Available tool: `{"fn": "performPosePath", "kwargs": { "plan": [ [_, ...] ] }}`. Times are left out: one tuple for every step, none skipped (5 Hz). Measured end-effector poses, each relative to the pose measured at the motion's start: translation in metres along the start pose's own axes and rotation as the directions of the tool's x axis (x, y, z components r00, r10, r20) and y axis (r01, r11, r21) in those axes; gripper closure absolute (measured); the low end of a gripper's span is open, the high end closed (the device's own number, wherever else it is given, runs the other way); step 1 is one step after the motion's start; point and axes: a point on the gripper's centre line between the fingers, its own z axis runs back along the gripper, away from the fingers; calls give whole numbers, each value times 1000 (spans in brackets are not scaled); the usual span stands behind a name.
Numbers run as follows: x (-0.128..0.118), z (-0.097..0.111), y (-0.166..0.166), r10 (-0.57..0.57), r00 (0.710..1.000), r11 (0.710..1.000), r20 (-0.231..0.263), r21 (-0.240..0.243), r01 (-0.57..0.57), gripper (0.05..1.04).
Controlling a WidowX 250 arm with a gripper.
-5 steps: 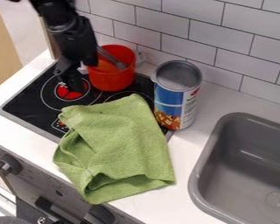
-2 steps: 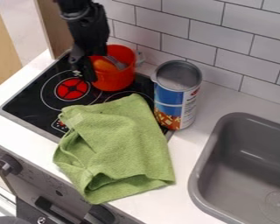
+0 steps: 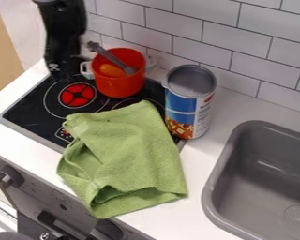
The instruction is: Put the orange cup on the upper middle end of the stove in between burners
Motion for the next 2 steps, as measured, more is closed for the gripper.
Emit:
{"fn": "performPosePath", "kwargs": {
  "plan": [
    [-29, -4, 8, 157, 987, 986, 36, 54, -159, 84],
    [-60, -10, 12, 312, 948, 949, 61, 32, -314, 84]
  ]
}}
